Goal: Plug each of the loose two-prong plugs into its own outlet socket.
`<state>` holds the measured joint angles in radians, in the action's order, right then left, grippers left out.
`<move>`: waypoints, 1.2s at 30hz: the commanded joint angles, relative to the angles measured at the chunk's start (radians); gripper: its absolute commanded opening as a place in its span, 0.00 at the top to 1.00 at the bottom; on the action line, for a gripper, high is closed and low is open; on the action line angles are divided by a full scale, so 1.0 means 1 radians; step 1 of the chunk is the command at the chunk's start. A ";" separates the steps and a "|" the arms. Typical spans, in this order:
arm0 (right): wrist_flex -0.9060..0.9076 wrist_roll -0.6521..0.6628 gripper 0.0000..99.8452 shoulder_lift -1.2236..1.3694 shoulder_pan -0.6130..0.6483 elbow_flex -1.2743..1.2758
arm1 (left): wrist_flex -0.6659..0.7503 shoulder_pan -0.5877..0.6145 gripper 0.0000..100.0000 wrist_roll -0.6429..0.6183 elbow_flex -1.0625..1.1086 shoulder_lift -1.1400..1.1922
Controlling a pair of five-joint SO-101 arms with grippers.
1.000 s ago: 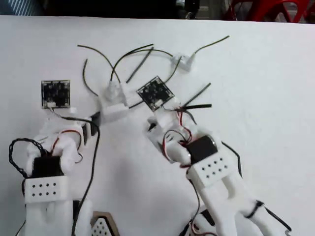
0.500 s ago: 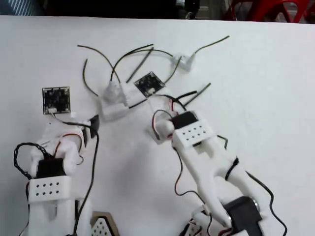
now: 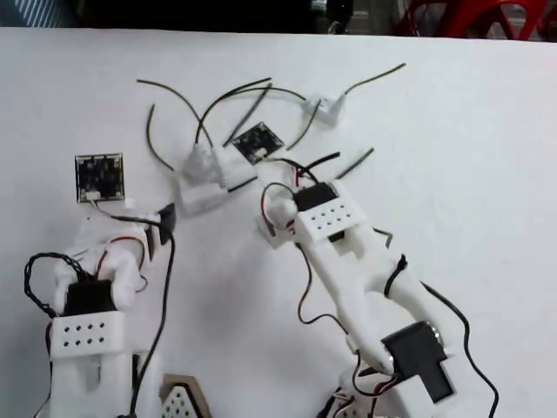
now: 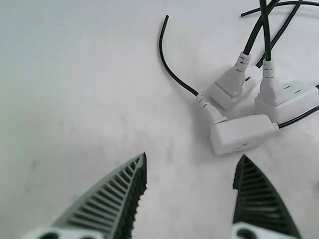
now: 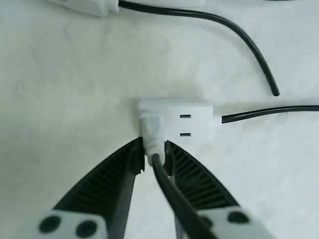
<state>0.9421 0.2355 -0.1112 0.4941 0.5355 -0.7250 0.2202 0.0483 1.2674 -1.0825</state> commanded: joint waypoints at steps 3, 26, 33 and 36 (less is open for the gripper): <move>-0.005 0.012 0.98 0.024 -0.010 -0.032 | 0.018 0.008 0.72 -0.002 -0.003 -0.018; -0.148 0.012 0.98 0.128 -0.067 -0.199 | 0.017 0.008 0.72 -0.002 -0.002 -0.018; -0.148 0.008 0.98 0.255 -0.134 -0.404 | 0.017 0.008 0.72 -0.002 -0.002 -0.018; -0.148 0.003 0.98 0.320 -0.160 -0.506 | 0.017 0.008 0.72 0.015 -0.002 -0.018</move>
<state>0.8117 0.2355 0.1956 0.3606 0.1519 -0.7250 0.2217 0.0483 1.2689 -1.0825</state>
